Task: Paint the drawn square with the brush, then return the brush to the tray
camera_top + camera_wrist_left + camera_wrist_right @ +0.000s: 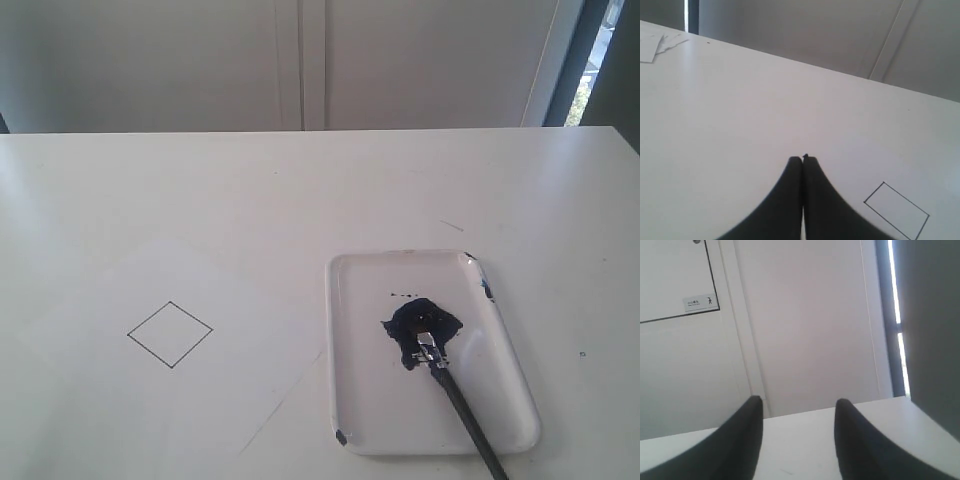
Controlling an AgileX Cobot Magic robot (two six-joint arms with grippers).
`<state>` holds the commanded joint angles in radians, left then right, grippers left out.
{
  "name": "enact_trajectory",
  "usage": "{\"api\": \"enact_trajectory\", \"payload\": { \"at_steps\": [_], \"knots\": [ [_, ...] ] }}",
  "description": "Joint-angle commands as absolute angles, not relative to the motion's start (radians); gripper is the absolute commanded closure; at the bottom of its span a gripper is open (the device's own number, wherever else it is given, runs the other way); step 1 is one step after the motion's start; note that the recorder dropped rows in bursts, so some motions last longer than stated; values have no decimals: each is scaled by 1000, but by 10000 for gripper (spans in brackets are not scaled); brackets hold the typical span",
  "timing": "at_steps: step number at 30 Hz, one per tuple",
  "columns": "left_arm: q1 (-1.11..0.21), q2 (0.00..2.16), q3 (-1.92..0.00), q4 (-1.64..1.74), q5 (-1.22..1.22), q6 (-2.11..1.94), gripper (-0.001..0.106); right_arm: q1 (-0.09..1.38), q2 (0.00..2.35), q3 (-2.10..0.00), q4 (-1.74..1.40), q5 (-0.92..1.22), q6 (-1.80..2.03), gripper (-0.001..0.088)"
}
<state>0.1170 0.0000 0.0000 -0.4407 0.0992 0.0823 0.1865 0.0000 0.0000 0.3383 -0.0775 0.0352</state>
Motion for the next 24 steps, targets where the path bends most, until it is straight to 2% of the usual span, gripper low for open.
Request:
{"api": "enact_trajectory", "payload": {
  "at_steps": [6,24],
  "knots": [
    [117,0,0,-441,133,82,1053,187,0,0,340,-15,80,435],
    [117,0,0,-441,127,82,1053,187,0,0,340,0,123,435]
  ]
}}
